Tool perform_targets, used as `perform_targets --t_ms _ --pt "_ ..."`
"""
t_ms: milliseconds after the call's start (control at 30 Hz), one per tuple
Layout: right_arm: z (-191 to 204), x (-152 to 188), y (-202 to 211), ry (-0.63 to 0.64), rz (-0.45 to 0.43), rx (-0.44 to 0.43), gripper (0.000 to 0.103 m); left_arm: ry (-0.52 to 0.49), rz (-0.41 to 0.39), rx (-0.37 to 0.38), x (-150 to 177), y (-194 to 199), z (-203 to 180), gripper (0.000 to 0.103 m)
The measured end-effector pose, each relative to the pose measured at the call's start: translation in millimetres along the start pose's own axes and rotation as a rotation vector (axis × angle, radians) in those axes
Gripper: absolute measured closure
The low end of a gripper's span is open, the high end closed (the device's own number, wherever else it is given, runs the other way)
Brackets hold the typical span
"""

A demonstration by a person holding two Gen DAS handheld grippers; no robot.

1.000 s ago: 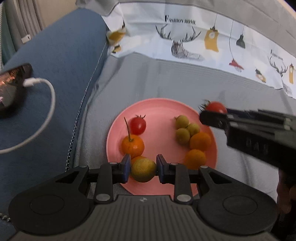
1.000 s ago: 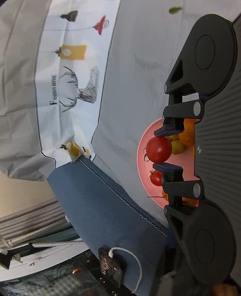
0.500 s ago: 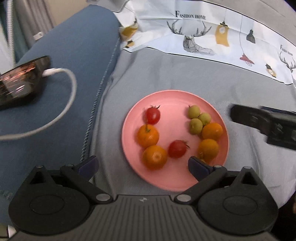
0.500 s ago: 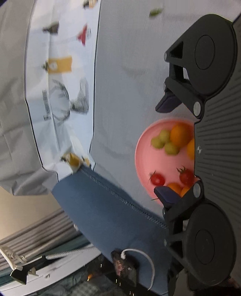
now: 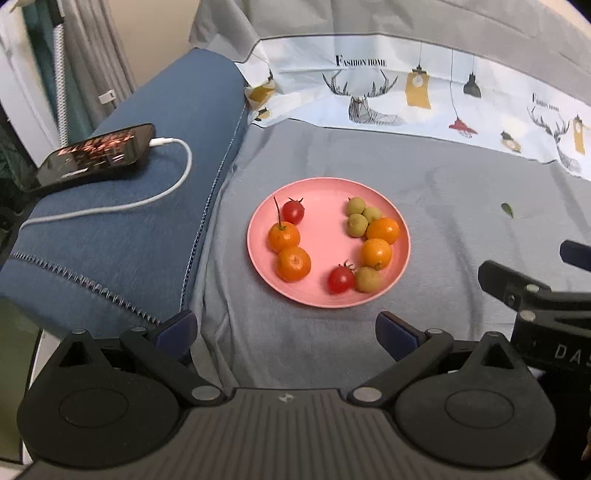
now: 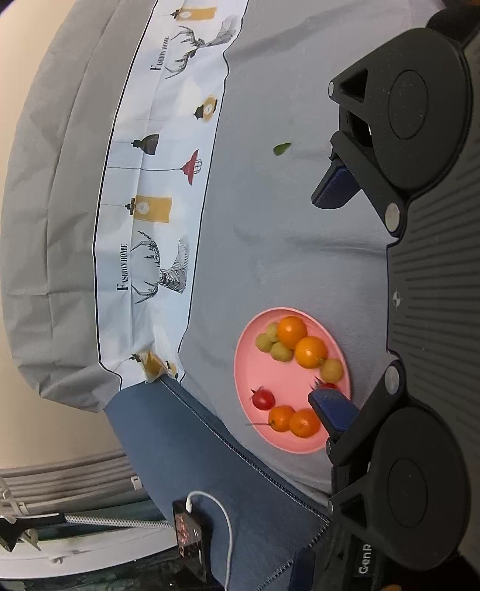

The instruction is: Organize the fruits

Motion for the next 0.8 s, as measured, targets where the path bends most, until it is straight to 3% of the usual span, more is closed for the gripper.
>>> perform_targets --t_ms 233,400,800 --pt "11.7 10.2 39.6 0.064 -0.099 0.002 0.001 0.032 -0.056 -0.016 15.1 28.2 -0.3 0.0" --pt "14.1 13.8 54.5 0.067 -0.108 -0.002 0.001 0.052 -0.059 0.011 22.6 37.6 1.9 0.0" --pt "16.7 17.4 65.7 0.059 -0.117 -0.006 0.001 0.037 -0.051 -0.007 29.0 44.9 0.7 0.0"
Point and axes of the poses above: each gripper's, at about its wrist camera, not at the fingertips, and y roughly against the way its jaws point, z to its left, x to its underside, the point moved 2 cm from there along -y, roughly the way its jaws point, and after that the axes turned 3 degrees about x, right-handed, at the moved point
